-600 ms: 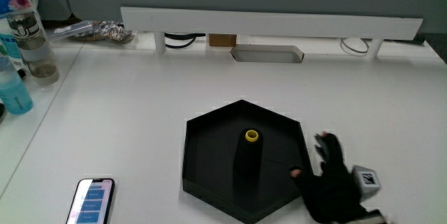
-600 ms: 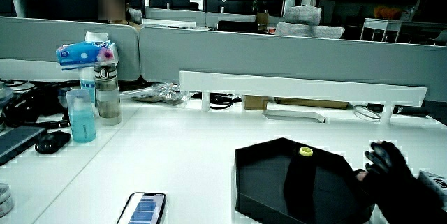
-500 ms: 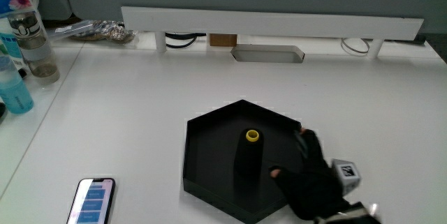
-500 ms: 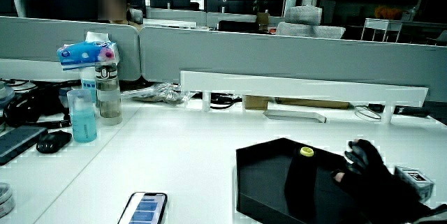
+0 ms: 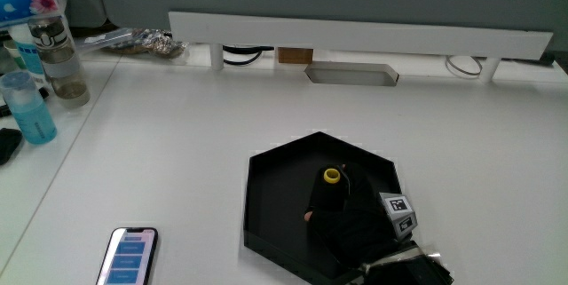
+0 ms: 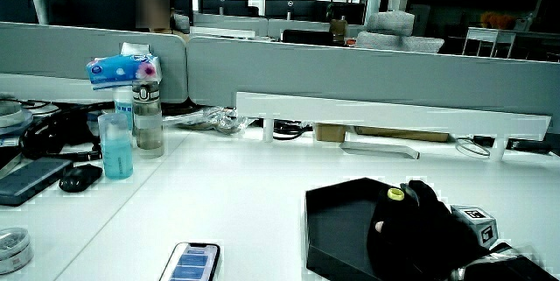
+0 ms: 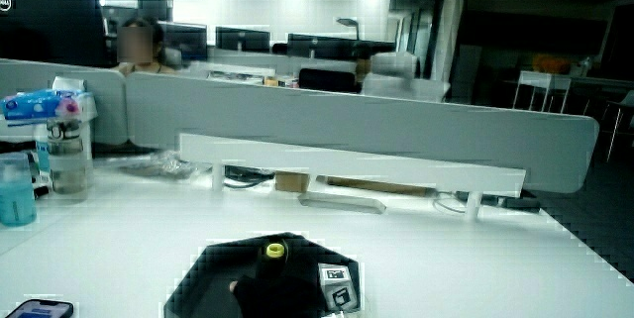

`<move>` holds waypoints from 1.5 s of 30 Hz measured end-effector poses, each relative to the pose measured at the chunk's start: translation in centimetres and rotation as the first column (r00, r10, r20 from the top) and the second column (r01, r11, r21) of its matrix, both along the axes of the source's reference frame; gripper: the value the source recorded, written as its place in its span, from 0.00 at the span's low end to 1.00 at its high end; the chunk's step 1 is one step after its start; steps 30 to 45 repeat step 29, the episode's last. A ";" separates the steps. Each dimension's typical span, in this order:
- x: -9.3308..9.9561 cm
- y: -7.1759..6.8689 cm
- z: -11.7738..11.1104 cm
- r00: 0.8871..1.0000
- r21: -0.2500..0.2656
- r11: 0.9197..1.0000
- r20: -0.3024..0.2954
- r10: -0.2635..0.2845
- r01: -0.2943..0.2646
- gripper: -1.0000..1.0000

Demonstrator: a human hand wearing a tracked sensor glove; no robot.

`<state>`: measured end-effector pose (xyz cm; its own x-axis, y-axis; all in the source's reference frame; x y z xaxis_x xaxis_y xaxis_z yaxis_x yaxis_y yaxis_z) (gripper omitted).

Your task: Pick sewing from plate

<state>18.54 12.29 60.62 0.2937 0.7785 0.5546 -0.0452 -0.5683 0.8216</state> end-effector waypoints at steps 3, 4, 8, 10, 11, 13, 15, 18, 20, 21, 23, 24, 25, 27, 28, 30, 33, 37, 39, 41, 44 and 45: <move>0.1 -0.1 0.4 0.999 -0.029 0.999 -0.012 0.029 -0.030 0.50; 0.2 -0.1 1.0 0.999 -0.075 0.997 -0.005 0.032 -0.032 0.50; 0.1 -0.5 1.0 0.995 -0.033 0.997 -0.077 0.064 -0.067 0.56; 0.2 -0.9 0.9 0.996 0.003 0.999 -0.086 0.032 -0.032 0.67; 0.1 -1.2 0.2 0.994 0.026 0.999 -0.102 0.024 -0.021 0.72; 0.2 -1.1 0.0 0.992 0.050 0.998 -0.121 0.035 -0.029 0.83; 0.1 -1.1 -0.1 0.992 0.073 0.997 -0.121 0.033 -0.024 0.94; 0.2 -1.0 0.0 0.989 0.082 0.997 -0.146 0.010 0.002 1.00; 0.2 -1.0 0.0 0.991 0.096 0.995 -0.133 0.021 -0.008 1.00; 0.1 -1.0 -0.2 0.992 0.085 0.996 -0.124 0.024 -0.014 1.00; 0.1 -1.5 -0.7 0.994 0.127 0.992 -0.103 0.029 -0.016 1.00; 0.4 -1.6 -0.3 0.994 0.117 0.993 -0.103 0.028 -0.016 1.00; 1.1 -1.7 0.4 0.994 0.119 0.993 -0.106 0.034 -0.022 1.00; 2.2 -2.2 -0.2 0.992 0.159 0.987 -0.110 0.057 -0.039 1.00; 3.3 -2.2 0.5 0.992 0.154 0.987 -0.106 0.069 -0.053 1.00; 4.5 -2.2 1.3 0.991 0.150 0.987 -0.103 0.082 -0.066 1.00; 4.5 -2.2 1.3 0.991 0.150 0.987 -0.103 0.082 -0.066 1.00; 4.5 -2.2 1.3 0.991 0.150 0.987 -0.103 0.082 -0.066 1.00; 4.5 -2.2 1.3 0.991 0.150 0.987 -0.103 0.082 -0.066 1.00; 4.5 -2.2 1.3 0.991 0.150 0.987 -0.103 0.082 -0.066 1.00; 4.5 -2.2 1.3 0.991 0.150 0.987 -0.103 0.082 -0.066 1.00; 4.5 -2.2 1.3 0.991 0.150 0.987 -0.103 0.082 -0.066 1.00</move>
